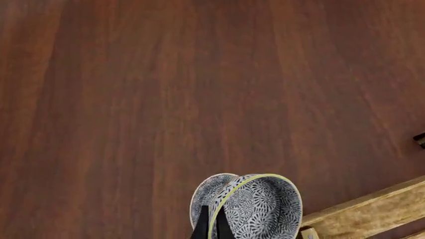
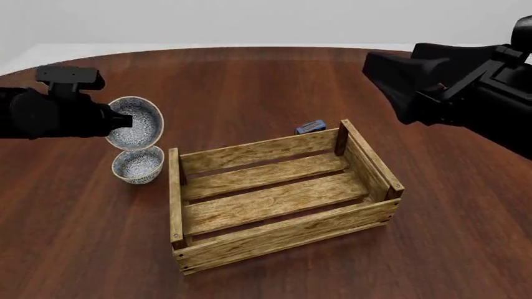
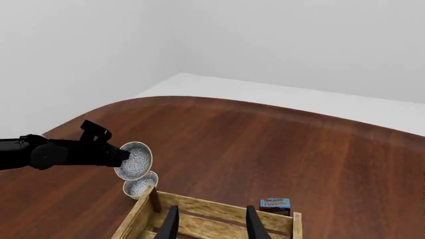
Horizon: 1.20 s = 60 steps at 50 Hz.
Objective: Stack the right bowl on the left bowl and place them in the tray.
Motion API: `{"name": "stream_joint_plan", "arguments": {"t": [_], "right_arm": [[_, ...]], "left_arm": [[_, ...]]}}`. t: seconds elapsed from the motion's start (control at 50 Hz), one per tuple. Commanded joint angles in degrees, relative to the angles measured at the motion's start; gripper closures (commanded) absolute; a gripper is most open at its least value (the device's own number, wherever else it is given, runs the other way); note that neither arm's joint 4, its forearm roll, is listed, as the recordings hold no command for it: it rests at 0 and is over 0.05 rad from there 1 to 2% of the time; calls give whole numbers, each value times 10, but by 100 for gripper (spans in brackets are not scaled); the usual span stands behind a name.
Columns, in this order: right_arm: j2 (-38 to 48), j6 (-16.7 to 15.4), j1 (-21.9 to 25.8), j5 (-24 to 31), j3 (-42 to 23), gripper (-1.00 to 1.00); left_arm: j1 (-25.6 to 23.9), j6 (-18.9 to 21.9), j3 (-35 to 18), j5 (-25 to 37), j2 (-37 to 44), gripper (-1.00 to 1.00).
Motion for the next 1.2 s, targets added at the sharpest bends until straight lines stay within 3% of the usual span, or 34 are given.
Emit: {"name": "stream_joint_plan", "arguments": {"t": [0.02, 0.62, 1.2], "right_arm": [[5, -1, 0, -3, 0, -100], [3, -2, 2, -2, 1, -100], [1, -3, 3, -1, 2, -100]], "left_arm": [[6, -6, 14, -21, 21, 100], [28, -17, 54, -79, 73, 100], [37, -13, 57, -102, 108, 100]]}}
